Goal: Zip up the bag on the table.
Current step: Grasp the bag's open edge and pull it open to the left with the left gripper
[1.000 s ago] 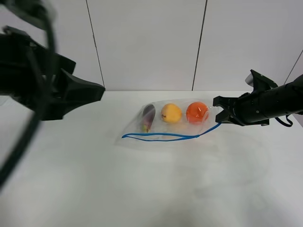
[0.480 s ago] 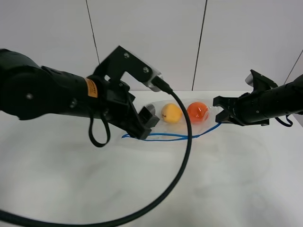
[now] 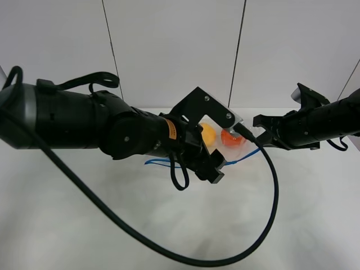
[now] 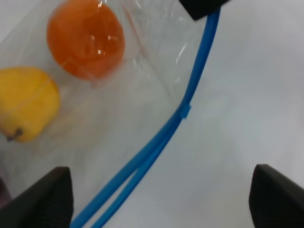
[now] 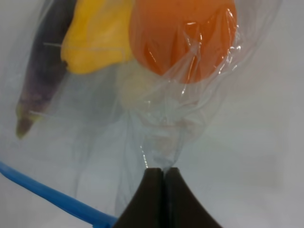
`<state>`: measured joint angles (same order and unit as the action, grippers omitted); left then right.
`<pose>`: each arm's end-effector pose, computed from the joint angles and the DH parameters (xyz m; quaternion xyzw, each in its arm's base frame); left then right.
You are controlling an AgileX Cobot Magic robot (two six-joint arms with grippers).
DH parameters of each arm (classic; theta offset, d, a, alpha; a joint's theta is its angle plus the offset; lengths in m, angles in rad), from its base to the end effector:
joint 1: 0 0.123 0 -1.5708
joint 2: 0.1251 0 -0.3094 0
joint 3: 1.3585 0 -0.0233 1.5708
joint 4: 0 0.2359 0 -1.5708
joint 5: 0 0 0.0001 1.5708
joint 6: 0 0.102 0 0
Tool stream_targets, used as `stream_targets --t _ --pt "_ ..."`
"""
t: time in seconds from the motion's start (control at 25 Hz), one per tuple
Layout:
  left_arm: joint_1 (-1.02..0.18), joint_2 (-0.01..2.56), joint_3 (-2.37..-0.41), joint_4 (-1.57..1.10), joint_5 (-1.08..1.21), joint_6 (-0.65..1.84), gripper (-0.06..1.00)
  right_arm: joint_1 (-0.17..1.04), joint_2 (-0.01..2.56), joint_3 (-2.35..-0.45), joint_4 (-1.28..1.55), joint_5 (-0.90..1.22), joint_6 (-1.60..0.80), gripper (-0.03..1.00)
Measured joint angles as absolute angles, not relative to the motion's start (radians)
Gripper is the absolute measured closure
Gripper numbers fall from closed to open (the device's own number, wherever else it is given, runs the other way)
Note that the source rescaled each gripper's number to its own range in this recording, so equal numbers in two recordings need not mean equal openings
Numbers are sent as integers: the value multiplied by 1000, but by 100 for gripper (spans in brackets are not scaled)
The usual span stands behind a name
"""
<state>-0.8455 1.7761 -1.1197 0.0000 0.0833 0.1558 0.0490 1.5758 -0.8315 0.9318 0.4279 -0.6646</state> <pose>0.2605 -0.2938 0.2461 0.4303 0.7864 -0.1498 0.4171 0.2971 0.0487 0.2274 0.0268 0.9355 0.2010 0.2894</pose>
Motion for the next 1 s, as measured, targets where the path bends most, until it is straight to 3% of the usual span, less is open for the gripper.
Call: stream_targets --t 1.0 --pt "-928 2120 -1422 0 88 149 -6 49 1576 -831 928 432 -665 97"
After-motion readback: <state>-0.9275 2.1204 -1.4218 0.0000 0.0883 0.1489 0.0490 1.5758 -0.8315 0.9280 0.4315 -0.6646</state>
